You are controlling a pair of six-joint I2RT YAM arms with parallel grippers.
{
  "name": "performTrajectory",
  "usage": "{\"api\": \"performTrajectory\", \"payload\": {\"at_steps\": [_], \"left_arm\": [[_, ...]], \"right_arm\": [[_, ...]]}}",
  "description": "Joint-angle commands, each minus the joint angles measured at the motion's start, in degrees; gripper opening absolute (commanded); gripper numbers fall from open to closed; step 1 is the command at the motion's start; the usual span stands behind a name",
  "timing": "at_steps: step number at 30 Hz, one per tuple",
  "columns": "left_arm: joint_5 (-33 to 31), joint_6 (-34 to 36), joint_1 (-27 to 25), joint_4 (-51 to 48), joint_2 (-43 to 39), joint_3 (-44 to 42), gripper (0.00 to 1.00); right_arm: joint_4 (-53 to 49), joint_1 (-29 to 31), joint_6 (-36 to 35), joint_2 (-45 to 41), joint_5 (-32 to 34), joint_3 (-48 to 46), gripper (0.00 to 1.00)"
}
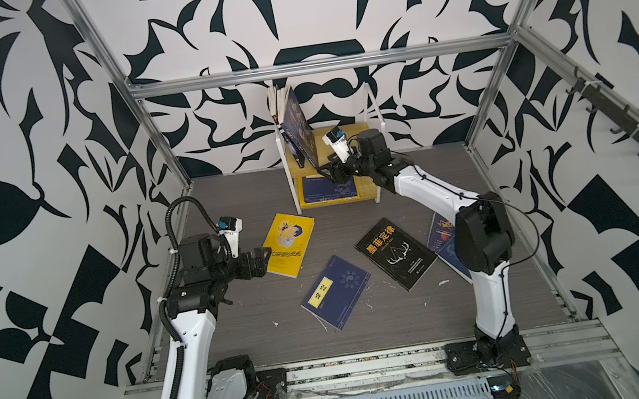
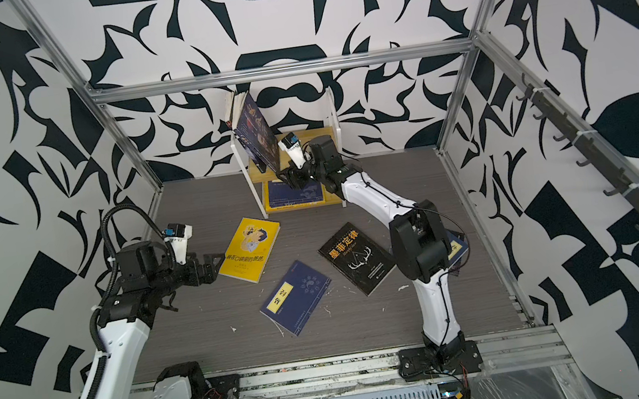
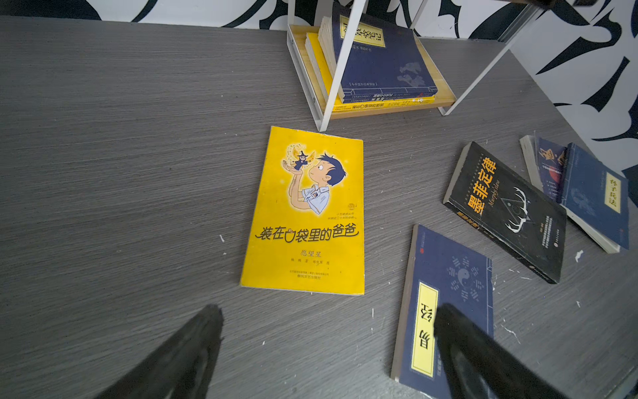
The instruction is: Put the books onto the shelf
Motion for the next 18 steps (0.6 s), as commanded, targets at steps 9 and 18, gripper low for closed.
{"api": "performTrajectory", "payload": {"at_steps": [9,18], "left_arm": [[0.7,0.5,0.7,-1.3,-0.8,0.4,1.0],[0.6,0.7,0.8,-1.6,-1.1,0.7,0.99]], "right_arm": [[-2.1,0.1,1.4,6.7,-6.9,12.6,0.52],[-6.0,0.0,2.7,13.1,-8.7,22.6,0.47]]}}
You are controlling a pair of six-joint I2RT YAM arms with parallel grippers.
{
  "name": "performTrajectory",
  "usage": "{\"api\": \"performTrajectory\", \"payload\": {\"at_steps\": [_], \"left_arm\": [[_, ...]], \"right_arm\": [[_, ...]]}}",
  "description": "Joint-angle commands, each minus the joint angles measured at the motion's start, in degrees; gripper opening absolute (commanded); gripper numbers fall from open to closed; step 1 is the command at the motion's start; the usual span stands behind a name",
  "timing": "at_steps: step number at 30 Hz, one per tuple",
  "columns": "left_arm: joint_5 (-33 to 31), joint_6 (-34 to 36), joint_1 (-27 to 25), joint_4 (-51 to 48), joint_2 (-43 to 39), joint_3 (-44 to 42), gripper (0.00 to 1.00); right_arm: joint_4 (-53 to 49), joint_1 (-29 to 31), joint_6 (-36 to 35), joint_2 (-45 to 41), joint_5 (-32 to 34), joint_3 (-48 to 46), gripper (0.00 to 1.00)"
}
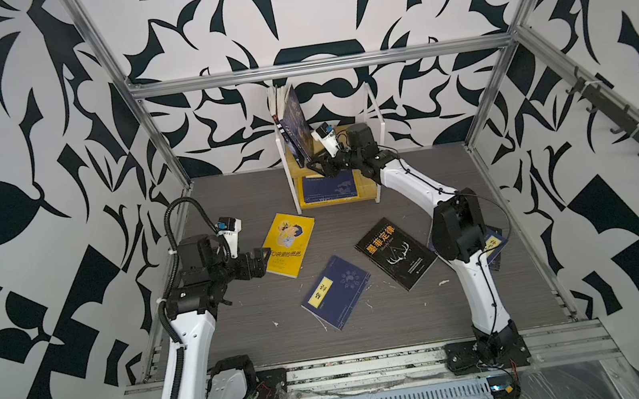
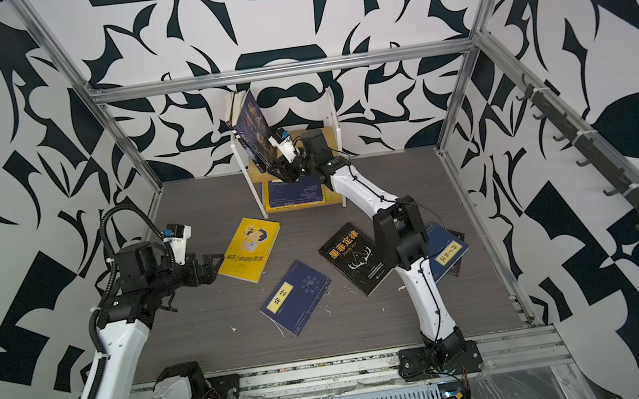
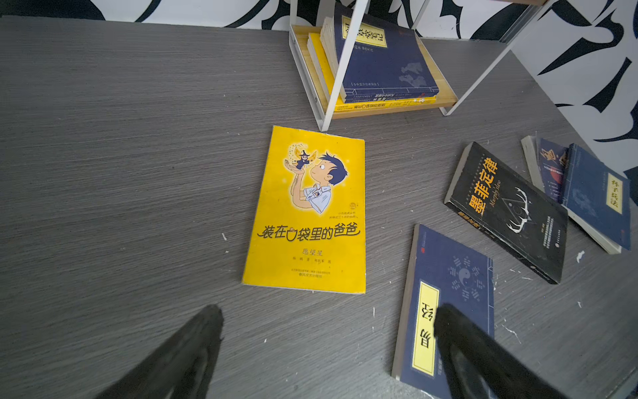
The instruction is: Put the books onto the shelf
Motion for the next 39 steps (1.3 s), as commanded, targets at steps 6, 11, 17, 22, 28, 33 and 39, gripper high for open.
{"api": "performTrajectory", "payload": {"at_steps": [6,11,17,22,28,33,39], "left_arm": [[0.6,0.5,0.2,-1.0,-0.7,0.4,1.0],[0.7,0.4,0.2,-0.7,-1.0,0.2,0.99],[0.7,0.0,0.1,-0.6,-0.9,0.4,0.99],[0.8,0.1,0.1,-0.9,-0.8,0.7,0.99],[1.2,-0.2,0.1,-0.7,-0.7,0.4,0.99],[1.2,-0.1,0.0,-0.7,-1.0,0.1,1.0],[1.0,-0.3,-0.2,-0.7,-1.1,0.4,0.99]], "right_arm": [[-4.1,0.2,2.5,3.8,-3.0,9.3,0.46],[-4.1,0.2,2.1,3.4,-4.9,8.9,0.48],[-6.5,0.2,-1.0,0.1,-6.3,6.2,0.52],[-6.3,-0.1,-1.1,-4.8,-3.3,3.1,0.52],[-10.1,-0.2,3.4,-4.8,12.9,7.2,0.29],[-13.1,-0.1,7.4,0.4,27.4,15.8,0.07],[-14.2,-0.1,11.8,9.3,35.3,27.9,0.03]]}}
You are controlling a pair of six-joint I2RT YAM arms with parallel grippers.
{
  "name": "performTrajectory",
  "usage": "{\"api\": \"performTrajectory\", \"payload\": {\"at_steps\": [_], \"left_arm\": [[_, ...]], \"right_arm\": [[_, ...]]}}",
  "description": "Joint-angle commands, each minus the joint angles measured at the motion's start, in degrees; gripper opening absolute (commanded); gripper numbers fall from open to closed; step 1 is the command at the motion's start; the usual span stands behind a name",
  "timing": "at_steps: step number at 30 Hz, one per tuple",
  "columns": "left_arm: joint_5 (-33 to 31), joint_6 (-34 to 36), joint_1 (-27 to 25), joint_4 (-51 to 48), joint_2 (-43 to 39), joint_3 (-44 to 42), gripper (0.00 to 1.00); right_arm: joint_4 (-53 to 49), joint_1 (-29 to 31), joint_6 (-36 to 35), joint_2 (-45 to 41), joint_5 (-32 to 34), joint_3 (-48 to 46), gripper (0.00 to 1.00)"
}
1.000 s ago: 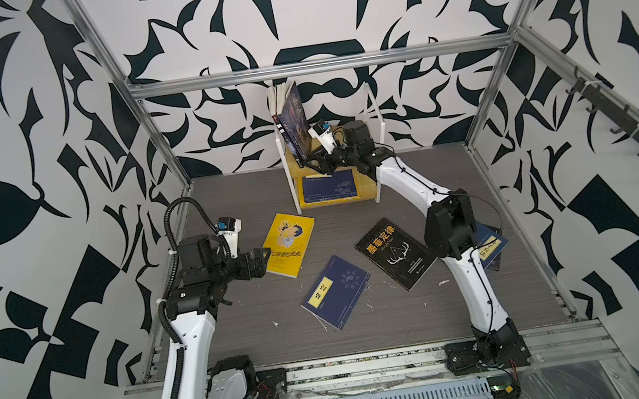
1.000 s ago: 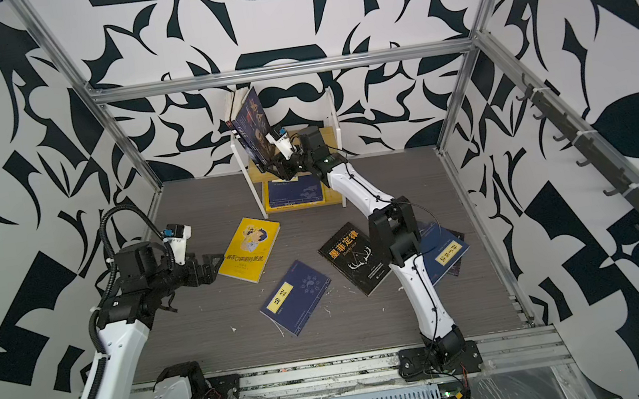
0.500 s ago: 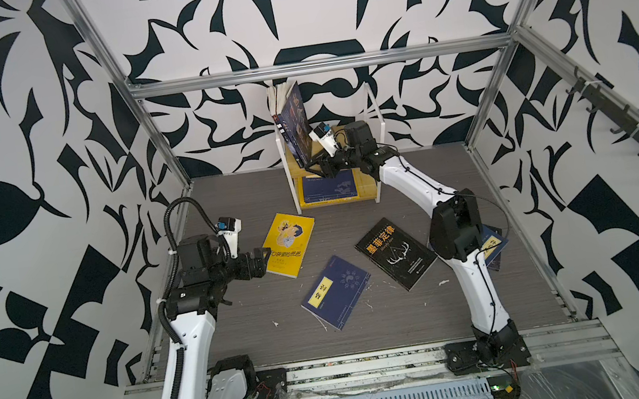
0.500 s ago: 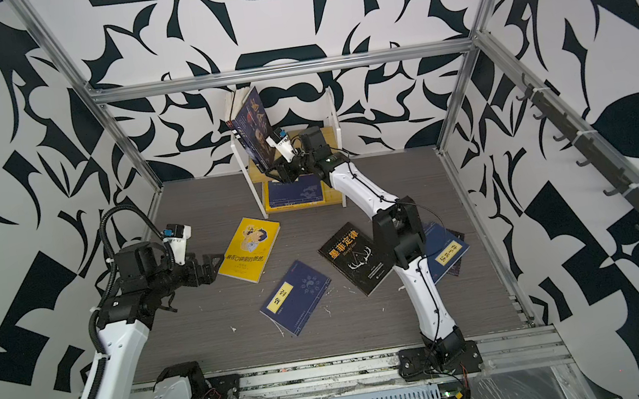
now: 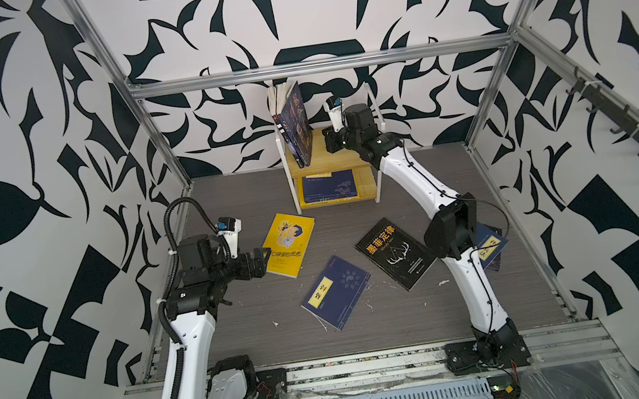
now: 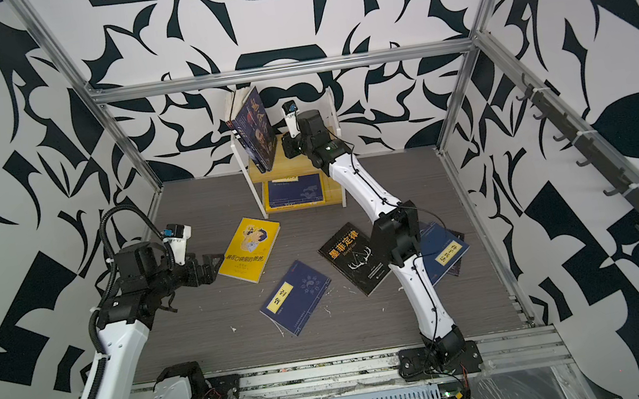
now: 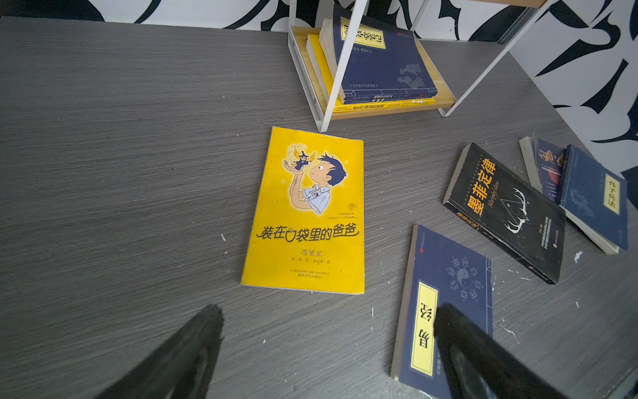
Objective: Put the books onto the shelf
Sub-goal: 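Open the right gripper and withdraw it from the shelf toward the robot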
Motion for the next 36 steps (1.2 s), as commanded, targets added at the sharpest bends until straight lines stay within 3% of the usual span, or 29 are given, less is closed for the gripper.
{"api": "performTrajectory", "payload": {"at_steps": [1,7,17,26,36], "left_arm": [[0.9,0.0,-0.2,-0.8,-0.9,0.2,1.0],[0.8,-0.3,-0.3,-0.9,-0.7,0.8,0.99],[0.7,-0.2,-0.3,-0.9,-0.4,0.5,1.0],[0.6,-0.4,-0.1,-1.0,-0.5,0.8,1.0],[1.3,-0.6,0.2,-0.5,-0.7,0.1,1.0]], "right_arm": [[-1.1,0.0,4.0,4.1,6.9,7.6,0.02],[3.6,0.0,6.5,10.5,5.6,13.3,0.0],[10.2,0.6,9.1,14.1,-3.6,12.5,0.0],[9.7,1.2,4.6,14.0,-8.7,12.6,0.0],[8.4,1.8,1.6,13.1,-9.5,13.2,0.0]]}}
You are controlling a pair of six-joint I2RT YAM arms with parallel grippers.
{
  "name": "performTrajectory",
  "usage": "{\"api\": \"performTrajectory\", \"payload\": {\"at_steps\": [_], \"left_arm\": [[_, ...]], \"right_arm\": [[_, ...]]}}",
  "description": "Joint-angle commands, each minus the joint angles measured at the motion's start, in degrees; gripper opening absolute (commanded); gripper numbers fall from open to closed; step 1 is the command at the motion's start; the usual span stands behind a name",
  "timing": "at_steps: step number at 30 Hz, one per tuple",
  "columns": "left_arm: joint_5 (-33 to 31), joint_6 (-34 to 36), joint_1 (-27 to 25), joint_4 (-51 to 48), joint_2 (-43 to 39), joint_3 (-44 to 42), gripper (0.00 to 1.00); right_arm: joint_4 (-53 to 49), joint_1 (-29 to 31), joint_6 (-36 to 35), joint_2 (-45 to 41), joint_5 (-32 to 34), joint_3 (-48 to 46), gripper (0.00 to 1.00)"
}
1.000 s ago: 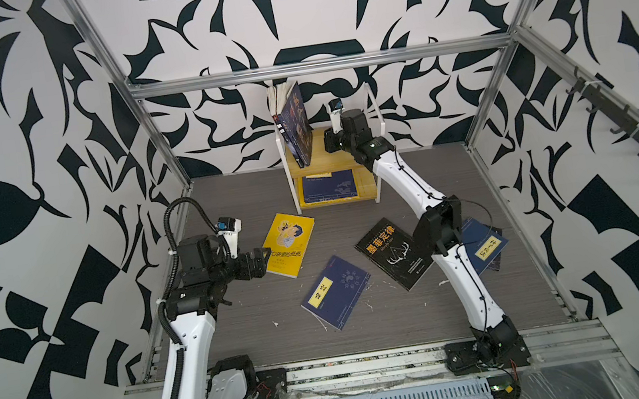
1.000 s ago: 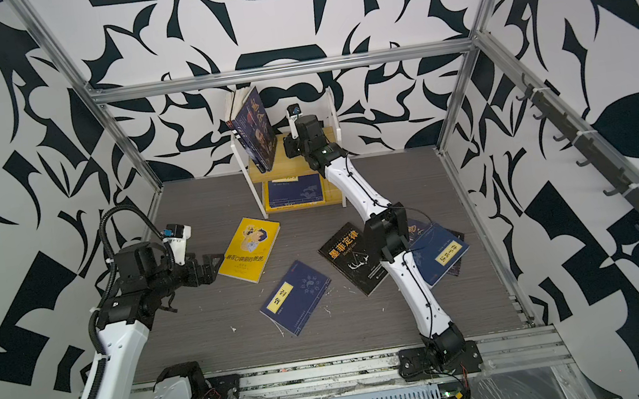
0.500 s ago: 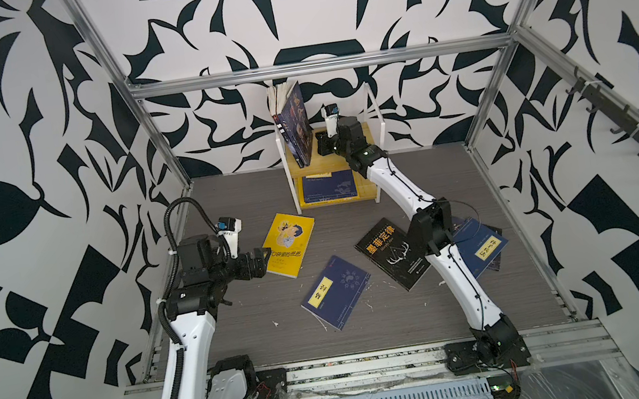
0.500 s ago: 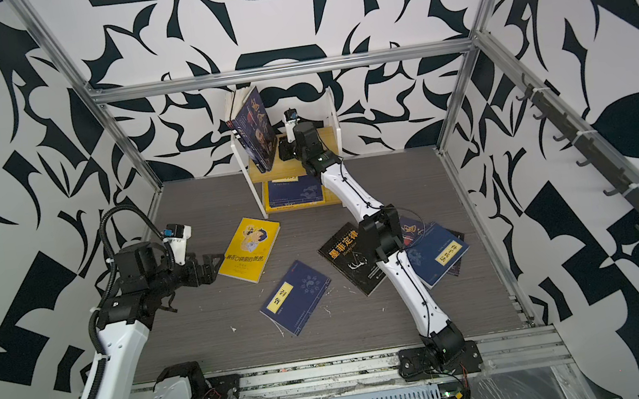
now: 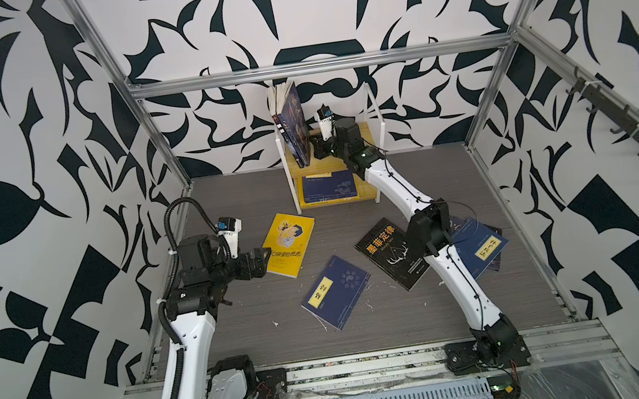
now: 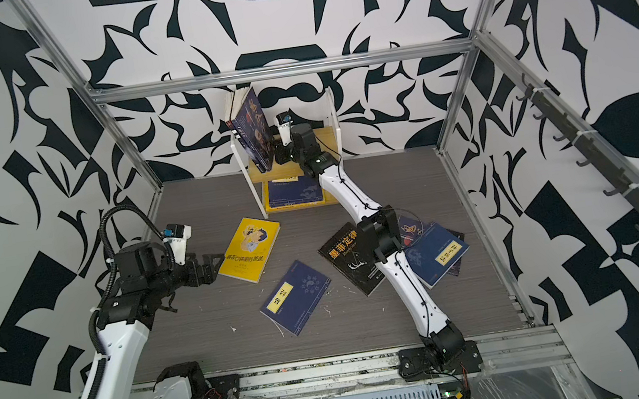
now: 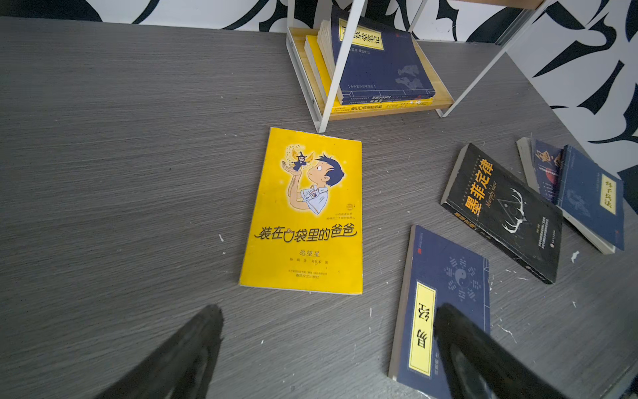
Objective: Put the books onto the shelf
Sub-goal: 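Open the right gripper and withdraw it from the shelf toward the robot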
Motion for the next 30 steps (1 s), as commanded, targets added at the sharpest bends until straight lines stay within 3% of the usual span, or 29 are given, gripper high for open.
{"api": "performTrajectory", "payload": {"at_steps": [1,13,19,24,30], "left_arm": [[1.1,-0.2,0.3,-0.6,-0.6,-0.1,0.99],[1.4,-0.8,0.4,-0.5,-0.8,0.3,0.99],[1.3,-1.2,0.4,-0.4,-0.5,0.5,1.0],[1.3,-1.1,0.3,-0.3,-0.7,0.1,0.99],[1.2,-1.3,0.2,-0.1,-0.8,-0.3,1.0]], "right_arm": [[-1.5,0.9,-1.5,-2.3,-1.9,1.3,0.0],[-3.2,2.8,-5.9,-3.3,-5.6,1.4,0.0],[-2.8,2.9,-6.9,-6.7,-2.6,-2.4,0.0],[-5.3,2.8,-9.5,-11.2,4.7,-3.9,0.0],[-6.9,2.5,-11.2,-19.0,7.7,-10.6,0.07]]}}
